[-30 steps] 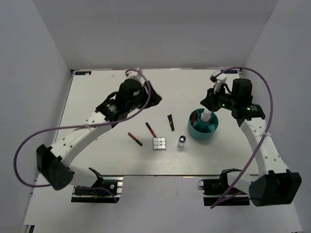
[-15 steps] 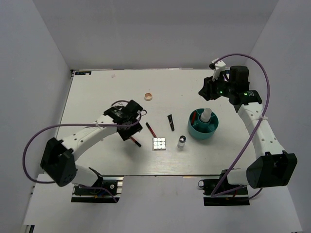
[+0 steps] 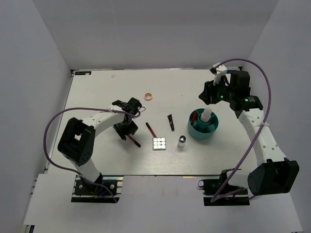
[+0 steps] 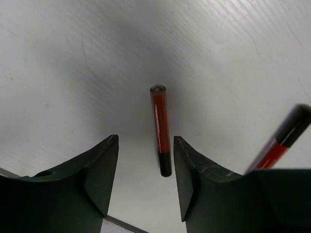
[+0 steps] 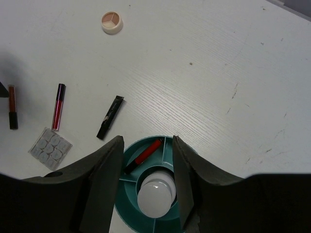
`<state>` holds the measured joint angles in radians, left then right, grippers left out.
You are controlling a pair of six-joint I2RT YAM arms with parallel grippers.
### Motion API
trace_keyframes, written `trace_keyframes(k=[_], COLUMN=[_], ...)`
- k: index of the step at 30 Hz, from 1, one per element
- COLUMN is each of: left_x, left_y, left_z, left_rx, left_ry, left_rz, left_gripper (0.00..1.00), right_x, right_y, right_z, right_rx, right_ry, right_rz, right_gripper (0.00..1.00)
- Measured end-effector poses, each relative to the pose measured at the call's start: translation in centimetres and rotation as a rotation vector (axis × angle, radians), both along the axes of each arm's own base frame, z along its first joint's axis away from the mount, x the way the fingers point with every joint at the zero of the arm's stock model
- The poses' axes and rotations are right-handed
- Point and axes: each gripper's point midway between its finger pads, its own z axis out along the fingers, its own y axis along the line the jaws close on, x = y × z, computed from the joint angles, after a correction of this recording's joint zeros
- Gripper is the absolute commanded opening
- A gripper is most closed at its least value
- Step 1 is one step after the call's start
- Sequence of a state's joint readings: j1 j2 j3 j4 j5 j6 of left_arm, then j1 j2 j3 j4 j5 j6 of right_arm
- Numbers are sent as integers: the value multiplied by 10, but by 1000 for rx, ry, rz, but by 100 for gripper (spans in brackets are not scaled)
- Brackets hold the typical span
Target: Organize the makeup
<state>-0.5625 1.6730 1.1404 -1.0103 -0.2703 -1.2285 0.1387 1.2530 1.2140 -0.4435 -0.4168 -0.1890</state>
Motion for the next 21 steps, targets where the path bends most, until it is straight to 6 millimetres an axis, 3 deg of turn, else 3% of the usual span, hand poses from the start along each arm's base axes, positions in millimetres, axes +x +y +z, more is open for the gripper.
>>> trace_keyframes(k=[8,15,21], left_x=[-2,6,13], left_y=[15,13,5], left_z=[-22,-34,-32], left_rx=[0,-14,-47], left_ry=[57,68,53], left_rz=[1,-23,-42], left_gripper=[54,53,47], right_x=[0,0,0], right_y=[0,0,-1], right_z=[2,2,1], right_rx=[1,2,1], right_ry=[-6,-6,-6], right_rz=[-4,-4,-5], right_gripper=[51,51,51])
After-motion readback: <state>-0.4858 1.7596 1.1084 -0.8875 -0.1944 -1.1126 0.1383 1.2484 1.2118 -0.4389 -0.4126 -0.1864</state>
